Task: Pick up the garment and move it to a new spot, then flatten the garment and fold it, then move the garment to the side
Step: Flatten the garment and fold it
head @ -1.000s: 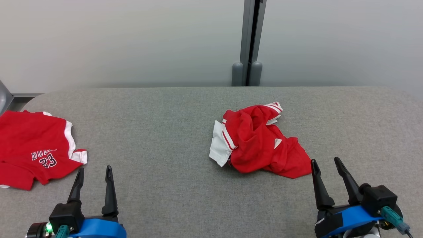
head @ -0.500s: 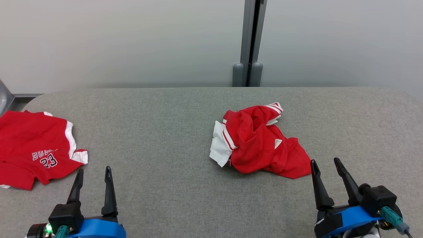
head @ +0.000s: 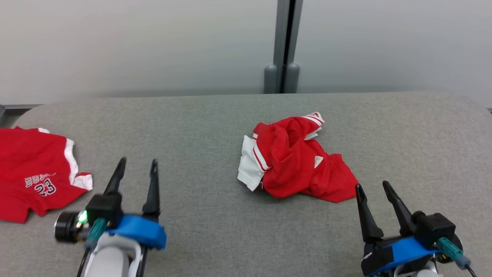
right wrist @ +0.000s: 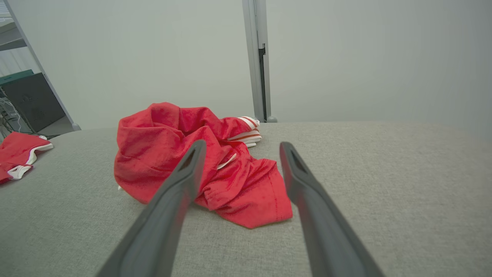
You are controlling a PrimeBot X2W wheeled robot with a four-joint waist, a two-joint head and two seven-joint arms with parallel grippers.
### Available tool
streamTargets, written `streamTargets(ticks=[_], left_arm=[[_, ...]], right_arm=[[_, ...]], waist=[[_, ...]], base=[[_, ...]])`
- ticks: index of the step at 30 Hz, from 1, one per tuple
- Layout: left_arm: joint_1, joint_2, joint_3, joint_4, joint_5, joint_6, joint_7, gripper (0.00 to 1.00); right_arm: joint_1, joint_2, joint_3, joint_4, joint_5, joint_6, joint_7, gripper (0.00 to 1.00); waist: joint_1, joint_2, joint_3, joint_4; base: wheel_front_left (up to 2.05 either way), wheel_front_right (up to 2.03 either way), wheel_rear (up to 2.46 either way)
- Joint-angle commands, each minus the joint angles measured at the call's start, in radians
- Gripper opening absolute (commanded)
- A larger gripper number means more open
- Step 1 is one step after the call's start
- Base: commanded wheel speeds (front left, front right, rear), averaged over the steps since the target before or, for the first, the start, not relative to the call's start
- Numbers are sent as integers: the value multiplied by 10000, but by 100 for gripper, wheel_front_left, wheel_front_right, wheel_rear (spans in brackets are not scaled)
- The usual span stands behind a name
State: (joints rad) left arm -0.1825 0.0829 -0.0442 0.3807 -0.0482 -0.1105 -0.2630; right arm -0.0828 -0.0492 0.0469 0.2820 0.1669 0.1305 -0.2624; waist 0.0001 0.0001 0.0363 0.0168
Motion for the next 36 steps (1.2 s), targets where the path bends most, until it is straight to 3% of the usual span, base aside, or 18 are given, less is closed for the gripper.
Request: streamTargets(ticks=[1, 7, 14, 19, 31, 33, 34, 36], left_arm=[[-534, 65, -264, 360, 65, -85, -25, 100], [-2449, 293, -1514, 1781, -40, -206, 482, 100], [-4480, 579, -4206, 3471, -1275, -192, 1984, 100], [-5241, 715, -5591, 4344, -2334, -193, 2994, 100], [-5727, 485, -7625, 5742, -4434, -195, 3771, 100], [-5745, 500, -7807, 5828, -4709, -195, 3560, 36], [-5764, 521, -7946, 5903, -4814, -195, 3478, 0], [-5807, 513, -8128, 5995, -5041, -195, 3267, 0]], right_arm=[[-208, -23, 38, -37, -68, 4, -38, 100], [-439, -24, -6, -97, -99, 5, -38, 100], [-685, -21, -92, -162, -78, 5, -38, 100], [-951, -23, -123, -196, -53, 4, -37, 100], [-1280, -23, -234, -239, -62, 5, -38, 100], [-1240, -23, -246, -251, -47, 5, -38, 100], [-1216, -23, -244, -248, -39, 5, -38, 100], [-1182, -21, -246, -249, -41, 4, -38, 100]], waist=[[-1, -1, 101, -119], [-1, -1, 595, -526], [-1, -1, 1264, -968], [-1, -1, 1670, -1195], [-1, -1, 2080, -1544], [-1, -1, 2065, -1571], [-1, -1, 2042, -1582], [-1, -1, 2013, -1585]], base=[[0, 0, 0], [0, 0, 0], [0, 0, 0], [0, 0, 0], [0, 0, 0], [0, 0, 0], [0, 0, 0], [0, 0, 0]])
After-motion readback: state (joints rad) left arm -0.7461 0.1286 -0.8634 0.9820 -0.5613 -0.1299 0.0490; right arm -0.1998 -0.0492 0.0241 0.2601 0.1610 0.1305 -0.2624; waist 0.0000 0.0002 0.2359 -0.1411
